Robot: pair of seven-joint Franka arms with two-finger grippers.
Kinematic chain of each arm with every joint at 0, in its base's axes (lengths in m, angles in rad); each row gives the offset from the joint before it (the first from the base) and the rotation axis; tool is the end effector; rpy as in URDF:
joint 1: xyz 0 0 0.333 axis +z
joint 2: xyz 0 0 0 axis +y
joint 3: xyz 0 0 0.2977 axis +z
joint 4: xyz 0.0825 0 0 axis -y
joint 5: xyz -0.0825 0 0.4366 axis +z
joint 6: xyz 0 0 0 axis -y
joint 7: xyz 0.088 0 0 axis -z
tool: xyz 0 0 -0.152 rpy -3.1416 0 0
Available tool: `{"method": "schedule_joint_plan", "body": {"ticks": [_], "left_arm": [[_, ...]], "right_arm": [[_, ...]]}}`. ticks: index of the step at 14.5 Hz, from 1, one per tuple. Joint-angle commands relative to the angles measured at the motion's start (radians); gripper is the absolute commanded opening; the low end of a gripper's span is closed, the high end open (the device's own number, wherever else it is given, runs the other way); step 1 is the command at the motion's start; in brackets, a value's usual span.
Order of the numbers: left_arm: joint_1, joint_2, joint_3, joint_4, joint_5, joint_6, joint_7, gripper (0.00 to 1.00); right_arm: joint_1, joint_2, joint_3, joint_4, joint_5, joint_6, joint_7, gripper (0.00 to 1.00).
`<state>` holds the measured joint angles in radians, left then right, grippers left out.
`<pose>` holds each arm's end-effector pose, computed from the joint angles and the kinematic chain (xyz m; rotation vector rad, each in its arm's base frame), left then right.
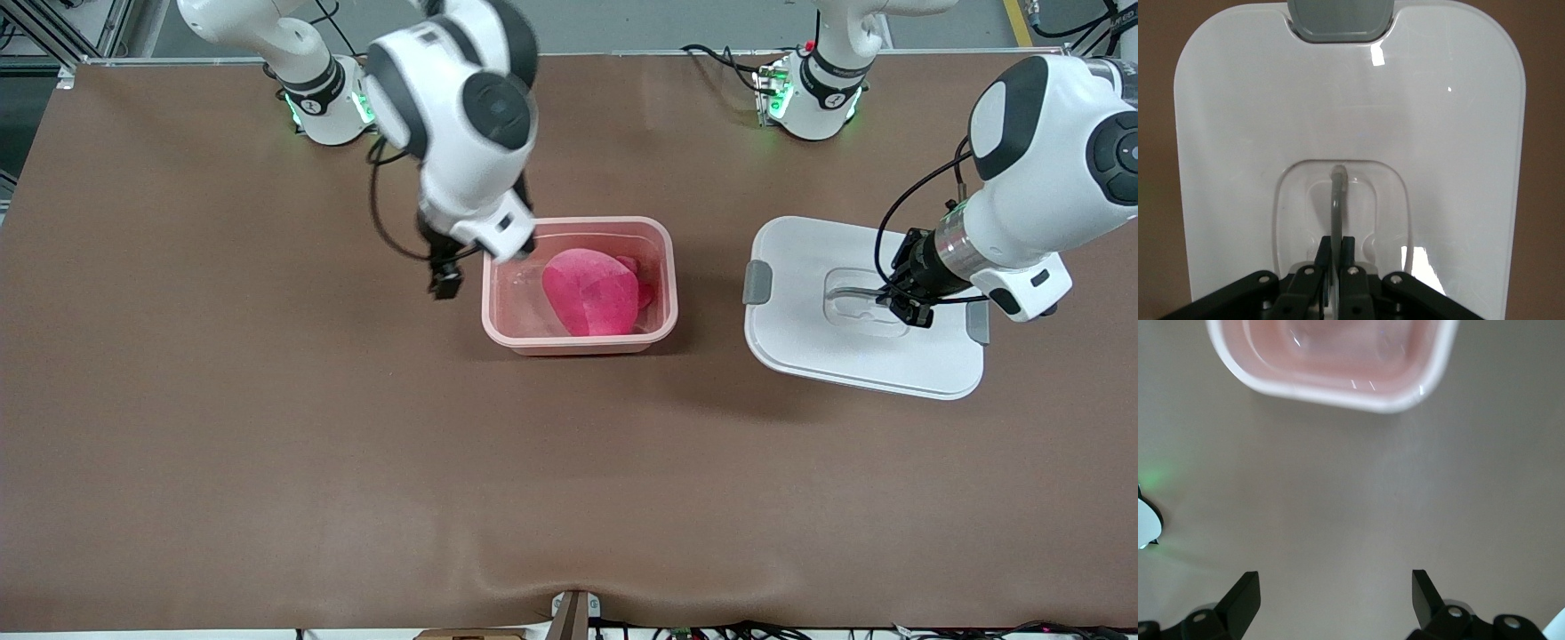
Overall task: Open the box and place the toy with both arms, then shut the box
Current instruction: 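Withdraw the right gripper from the box toward its side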
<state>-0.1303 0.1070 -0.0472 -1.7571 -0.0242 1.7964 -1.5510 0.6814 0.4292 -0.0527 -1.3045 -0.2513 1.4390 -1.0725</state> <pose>0.6228 -0.1143 0.4155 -2.3964 -1.9775 0.1018 0.5741 0.3738 0.4152 1.9034 2.1813 -0.5068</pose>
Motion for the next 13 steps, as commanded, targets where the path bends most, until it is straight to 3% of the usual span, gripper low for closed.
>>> {"method": "schedule_joint_plan", "body": {"ticks": [1,6,13], "left_arm": [[0.000,-0.035,-0.006,-0.024,-0.016,-0.002,-0.006,0.00],[0.001,-0.029,-0.068,-0.016,-0.030,-0.002,-0.075,0.00],[-0.008,0.000,-0.171,0.004,-0.030,0.001,-0.242,0.00]], "right_arm": [[-0.132,-0.046,0.016,-0.030,0.032,-0.003,0.008,1.00],[-0.423,-0.134,0.014,-0.114,0.139,0.001,0.020,1.00],[-0.652,-0.259,0.014,-0.238,0.174,0.040,0.072,1.00]]}}
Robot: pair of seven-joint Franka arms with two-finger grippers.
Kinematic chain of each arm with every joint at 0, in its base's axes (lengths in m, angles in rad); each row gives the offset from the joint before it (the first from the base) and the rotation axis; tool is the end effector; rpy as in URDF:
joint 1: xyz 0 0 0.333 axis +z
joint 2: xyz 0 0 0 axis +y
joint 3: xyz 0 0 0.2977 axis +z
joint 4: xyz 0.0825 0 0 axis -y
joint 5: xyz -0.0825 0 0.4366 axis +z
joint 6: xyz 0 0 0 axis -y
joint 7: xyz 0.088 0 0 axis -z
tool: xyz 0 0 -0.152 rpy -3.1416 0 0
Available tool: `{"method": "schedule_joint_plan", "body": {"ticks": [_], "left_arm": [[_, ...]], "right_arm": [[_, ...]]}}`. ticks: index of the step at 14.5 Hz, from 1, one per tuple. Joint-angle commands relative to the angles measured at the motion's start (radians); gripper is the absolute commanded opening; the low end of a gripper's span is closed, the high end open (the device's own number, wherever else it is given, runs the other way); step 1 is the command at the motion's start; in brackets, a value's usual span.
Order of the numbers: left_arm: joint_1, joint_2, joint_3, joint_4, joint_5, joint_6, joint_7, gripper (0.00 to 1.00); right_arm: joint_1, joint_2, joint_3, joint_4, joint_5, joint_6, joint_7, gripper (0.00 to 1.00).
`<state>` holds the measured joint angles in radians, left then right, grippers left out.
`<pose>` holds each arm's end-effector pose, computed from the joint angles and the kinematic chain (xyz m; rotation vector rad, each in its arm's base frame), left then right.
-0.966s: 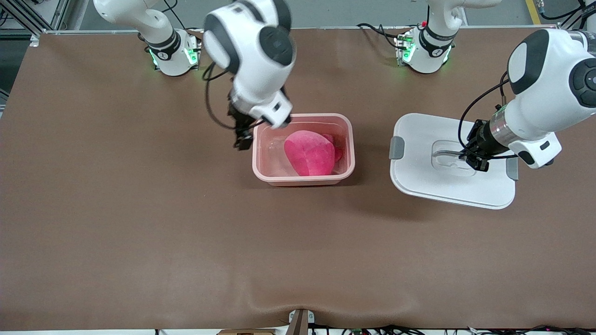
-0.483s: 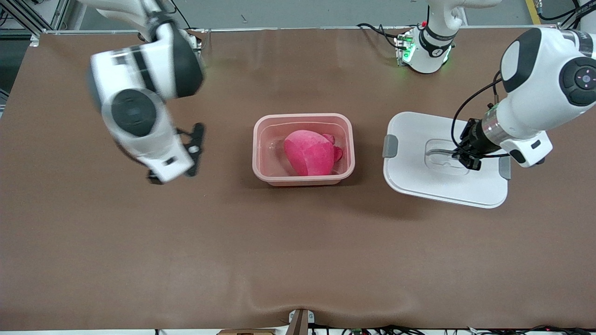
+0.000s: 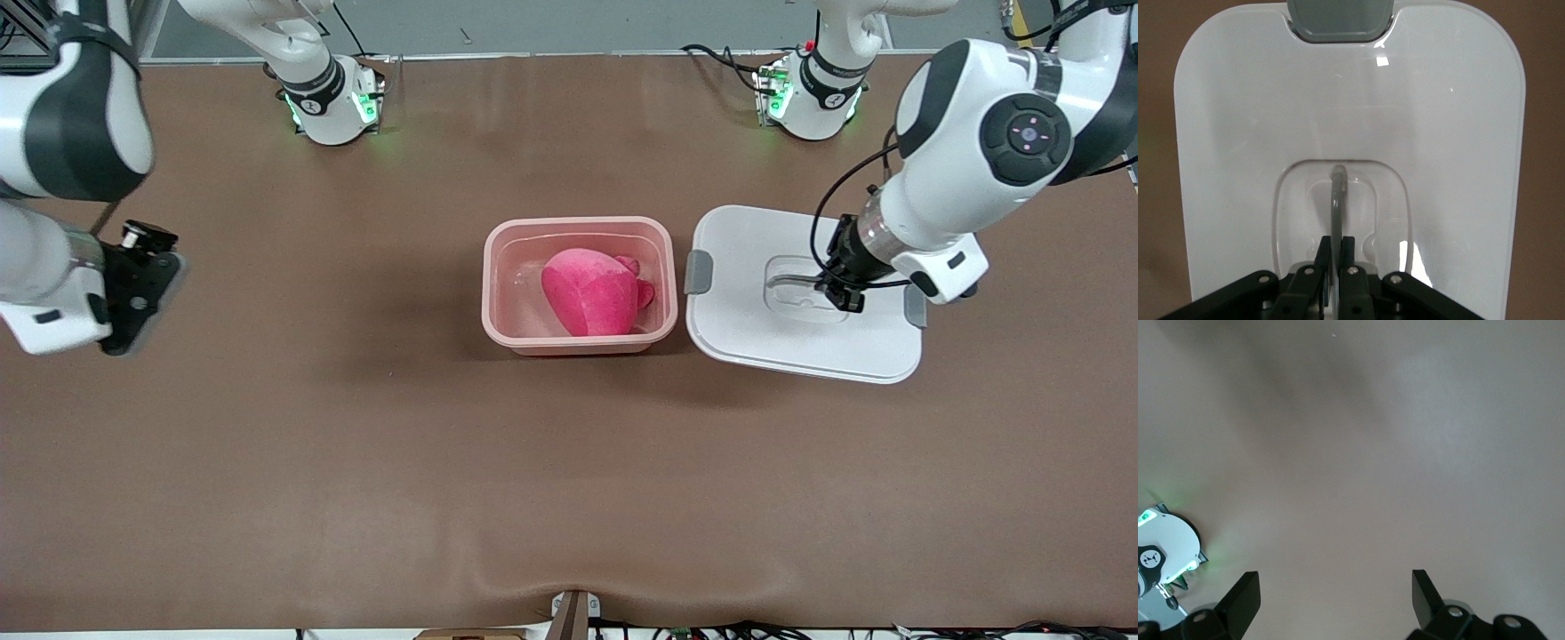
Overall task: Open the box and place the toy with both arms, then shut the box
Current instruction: 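Withdraw the right gripper from the box toward its side, then lower the held lid onto the box with the left gripper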
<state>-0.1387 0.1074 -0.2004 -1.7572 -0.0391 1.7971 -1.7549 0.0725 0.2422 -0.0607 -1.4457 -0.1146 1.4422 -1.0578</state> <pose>0.5962 -0.2130 0.4166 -2.3535 -2.0357 0.1307 0.6434 -0.0079 0.4659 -2.6691 -1.5798 0.4322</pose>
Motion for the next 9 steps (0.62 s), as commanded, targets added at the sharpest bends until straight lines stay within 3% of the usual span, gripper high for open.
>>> {"method": "schedule_joint_plan", "body": {"ticks": [1,5,9], "left_arm": [[-0.001,0.001,-0.031,0.004,-0.015,0.002,-0.054,0.00],[-0.002,0.038,-0.096,0.038,-0.005,0.010,-0.149,0.00],[-0.042,0.078,-0.126,0.070,0.001,0.011,-0.238,0.00]], "right_arm": [[-0.052,-0.098,0.022,-0.132,0.045,0.053,0.087,1.00],[-0.063,-0.222,0.022,-0.281,0.050,0.107,0.232,1.00],[-0.068,-0.241,0.022,-0.295,0.108,0.103,0.490,1.00]]}}
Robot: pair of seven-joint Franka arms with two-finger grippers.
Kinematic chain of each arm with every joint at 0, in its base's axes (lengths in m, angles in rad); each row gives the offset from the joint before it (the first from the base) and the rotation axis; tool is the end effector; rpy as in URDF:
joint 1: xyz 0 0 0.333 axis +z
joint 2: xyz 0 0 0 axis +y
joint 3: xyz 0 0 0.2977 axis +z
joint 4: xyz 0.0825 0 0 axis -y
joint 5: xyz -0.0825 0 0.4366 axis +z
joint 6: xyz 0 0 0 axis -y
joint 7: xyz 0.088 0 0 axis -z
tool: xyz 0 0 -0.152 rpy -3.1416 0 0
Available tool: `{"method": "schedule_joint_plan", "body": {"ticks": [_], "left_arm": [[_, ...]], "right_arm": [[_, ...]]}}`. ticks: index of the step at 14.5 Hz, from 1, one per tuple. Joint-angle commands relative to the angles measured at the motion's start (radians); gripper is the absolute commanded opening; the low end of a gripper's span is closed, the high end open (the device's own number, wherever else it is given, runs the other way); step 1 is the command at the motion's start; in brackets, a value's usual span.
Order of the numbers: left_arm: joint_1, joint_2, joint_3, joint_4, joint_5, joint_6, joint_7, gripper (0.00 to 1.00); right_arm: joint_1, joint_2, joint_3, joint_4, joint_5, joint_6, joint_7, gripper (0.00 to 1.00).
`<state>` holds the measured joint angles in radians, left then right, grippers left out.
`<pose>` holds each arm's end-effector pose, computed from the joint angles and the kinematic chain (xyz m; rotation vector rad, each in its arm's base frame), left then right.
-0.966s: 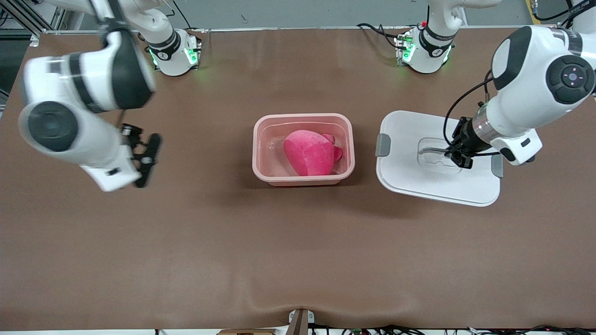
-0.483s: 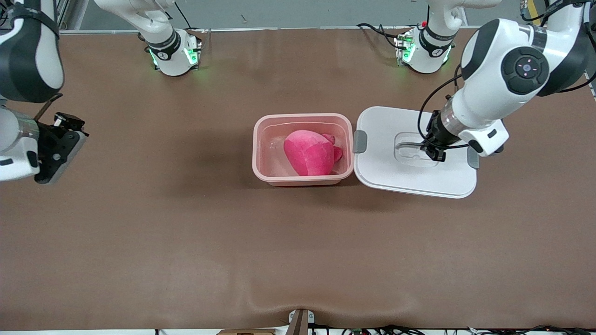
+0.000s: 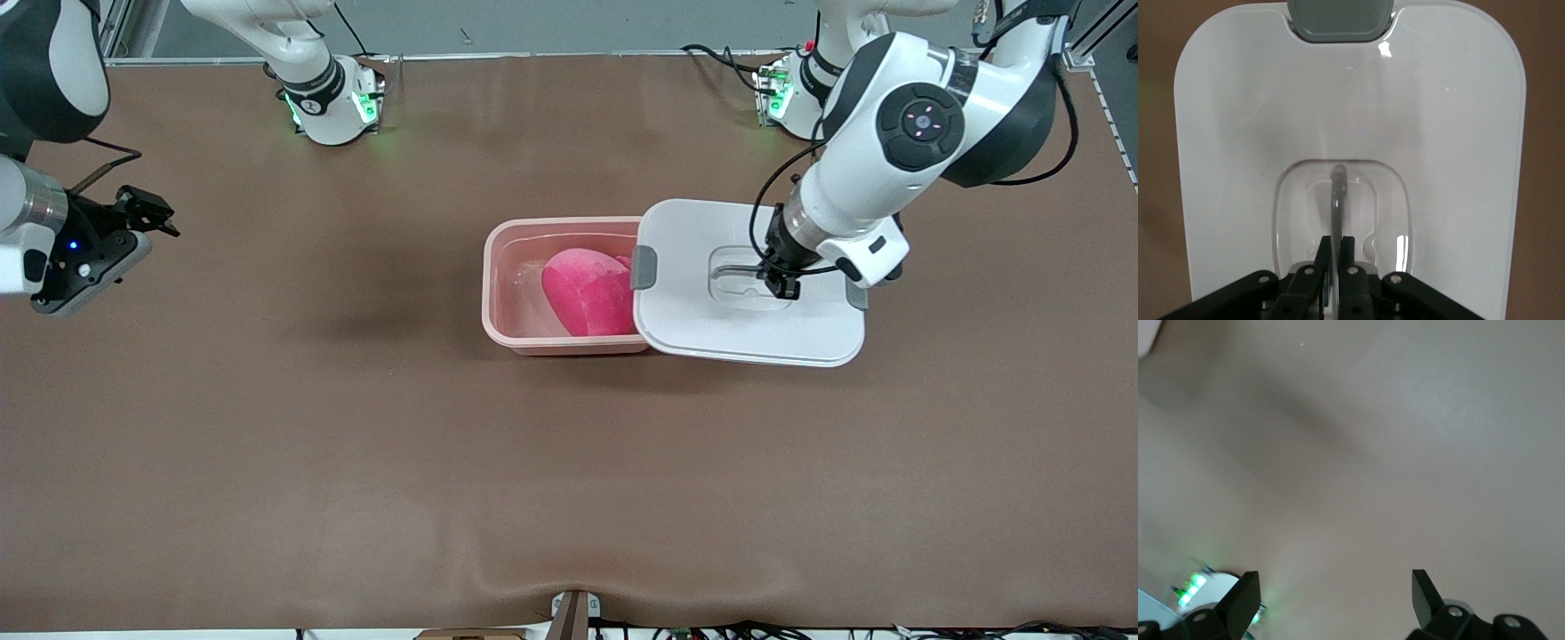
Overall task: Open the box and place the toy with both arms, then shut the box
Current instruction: 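Lower the held lid onto the box with the left gripper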
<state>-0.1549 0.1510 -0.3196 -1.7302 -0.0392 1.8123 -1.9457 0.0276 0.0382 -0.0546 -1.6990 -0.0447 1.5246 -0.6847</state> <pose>0.5733 -0.2936 0.4075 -2.2929 -2.1014 0.1577 0.5916 -0.0226 0.4694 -2.9264 -1.0027 0.3346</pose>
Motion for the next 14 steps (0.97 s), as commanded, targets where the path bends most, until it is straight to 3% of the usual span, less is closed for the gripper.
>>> {"method": "schedule_joint_plan", "body": {"ticks": [1,6,11,14], "left_arm": [[-0.040,0.042,-0.006,0.053,0.002,-0.001,-0.067,0.00],[-0.126,0.090,-0.007,0.063,0.053,0.031,-0.197,0.00],[-0.205,0.165,-0.007,0.135,0.078,0.033,-0.275,0.00],[-0.259,0.226,-0.006,0.182,0.082,0.033,-0.335,0.00]], "right_arm": [[-0.029,-0.040,0.018,-0.042,0.055,0.023,0.181,1.00],[-0.123,-0.069,0.024,-0.040,0.134,0.022,0.300,1.00],[-0.118,-0.095,0.016,-0.036,0.135,0.017,0.379,1.00],[-0.080,-0.095,0.012,-0.028,0.135,-0.013,0.540,1.00]]}}
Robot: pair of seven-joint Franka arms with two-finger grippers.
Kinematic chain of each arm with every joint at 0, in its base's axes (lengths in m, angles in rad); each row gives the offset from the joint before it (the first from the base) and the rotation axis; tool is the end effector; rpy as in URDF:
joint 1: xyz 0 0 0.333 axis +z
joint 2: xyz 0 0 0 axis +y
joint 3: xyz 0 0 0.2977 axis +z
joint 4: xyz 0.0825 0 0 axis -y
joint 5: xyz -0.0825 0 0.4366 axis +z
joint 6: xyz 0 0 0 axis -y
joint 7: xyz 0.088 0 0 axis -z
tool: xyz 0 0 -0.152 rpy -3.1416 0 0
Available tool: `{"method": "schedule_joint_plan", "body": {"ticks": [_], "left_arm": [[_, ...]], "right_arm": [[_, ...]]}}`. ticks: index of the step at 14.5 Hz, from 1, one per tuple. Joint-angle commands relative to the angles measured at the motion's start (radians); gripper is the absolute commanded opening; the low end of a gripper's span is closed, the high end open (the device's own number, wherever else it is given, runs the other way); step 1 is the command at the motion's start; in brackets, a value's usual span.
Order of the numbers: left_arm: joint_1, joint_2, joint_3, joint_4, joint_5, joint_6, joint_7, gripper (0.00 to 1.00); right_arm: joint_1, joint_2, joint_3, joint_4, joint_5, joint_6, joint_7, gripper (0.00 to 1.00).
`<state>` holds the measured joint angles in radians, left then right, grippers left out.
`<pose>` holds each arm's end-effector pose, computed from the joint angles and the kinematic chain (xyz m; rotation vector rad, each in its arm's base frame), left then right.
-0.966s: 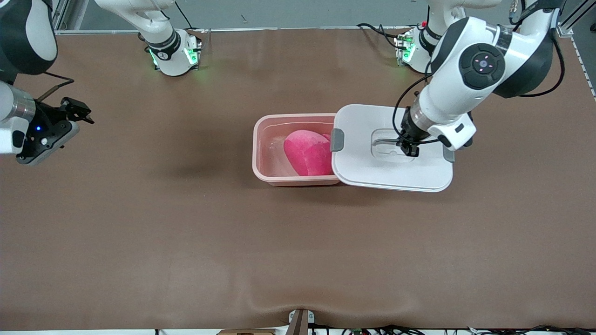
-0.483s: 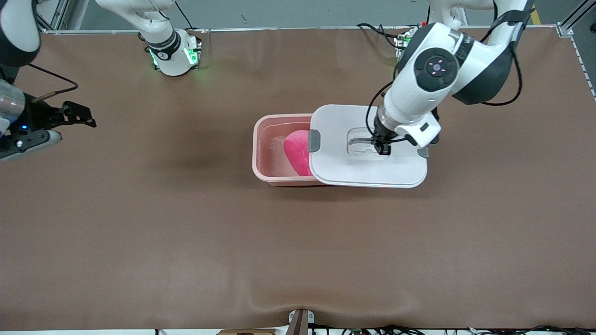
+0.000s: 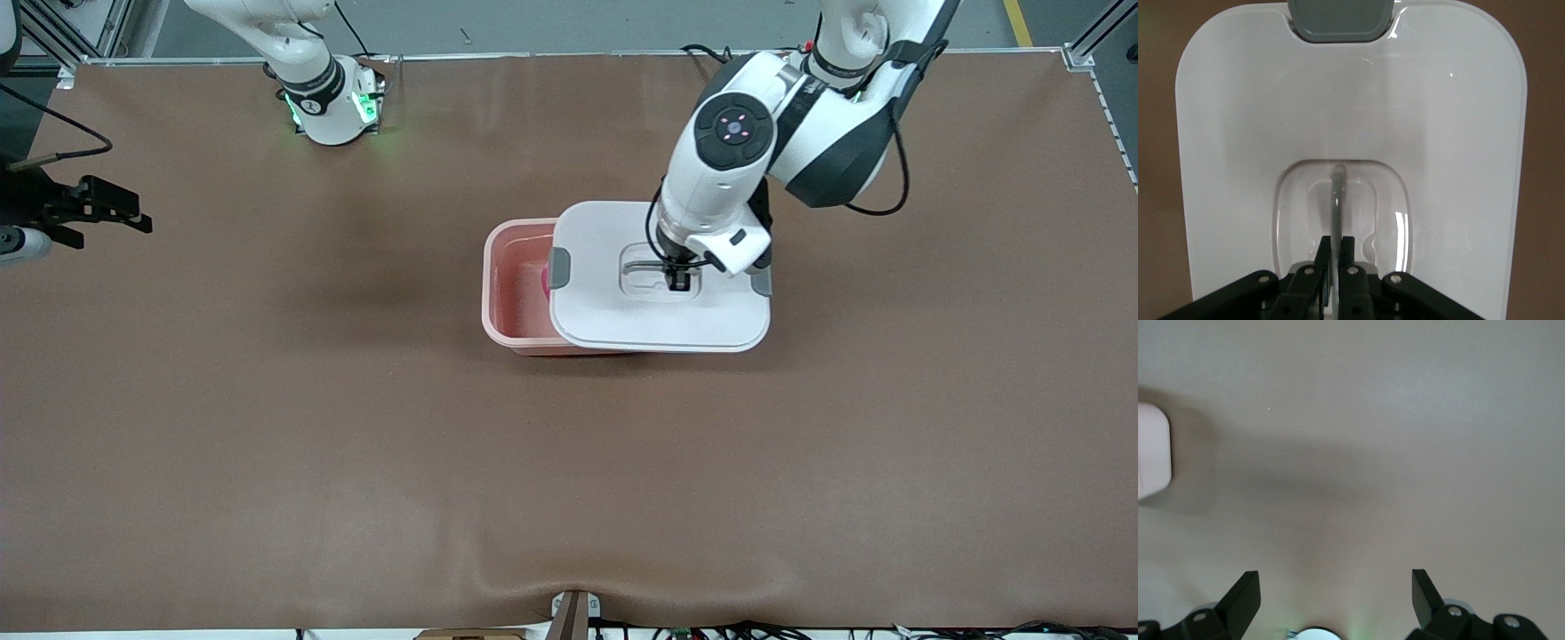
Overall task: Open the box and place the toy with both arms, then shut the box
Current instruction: 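Lower the held lid onto the box with the left gripper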
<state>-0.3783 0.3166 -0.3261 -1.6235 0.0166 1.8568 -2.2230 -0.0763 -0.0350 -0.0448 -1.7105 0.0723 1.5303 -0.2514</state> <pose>0.5300 -0.4304 0.3611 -2.2279 -2.1284 0.1407 0.5771 -0.0592 0.5071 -3.0296 -0.1943 0.1962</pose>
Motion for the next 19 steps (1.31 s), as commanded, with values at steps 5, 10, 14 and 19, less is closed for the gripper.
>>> {"method": "schedule_joint_plan", "body": {"ticks": [5,10,14,19], "left_arm": [[-0.076,0.110,-0.001,0.114,0.062,-0.001,-0.116,0.00],[-0.106,0.139,-0.001,0.114,0.063,0.062,-0.158,0.00],[-0.143,0.162,0.001,0.114,0.072,0.114,-0.223,0.00],[-0.166,0.182,0.001,0.114,0.092,0.142,-0.245,0.00]], "right_arm": [[0.040,-0.022,-0.004,0.038,0.001,-0.032,0.204,1.00],[0.036,-0.016,-0.001,0.106,-0.017,-0.035,0.207,1.00],[0.018,-0.006,-0.003,0.123,-0.037,-0.050,0.204,1.00],[0.021,-0.003,-0.003,0.131,-0.037,-0.006,0.207,1.00]]}}
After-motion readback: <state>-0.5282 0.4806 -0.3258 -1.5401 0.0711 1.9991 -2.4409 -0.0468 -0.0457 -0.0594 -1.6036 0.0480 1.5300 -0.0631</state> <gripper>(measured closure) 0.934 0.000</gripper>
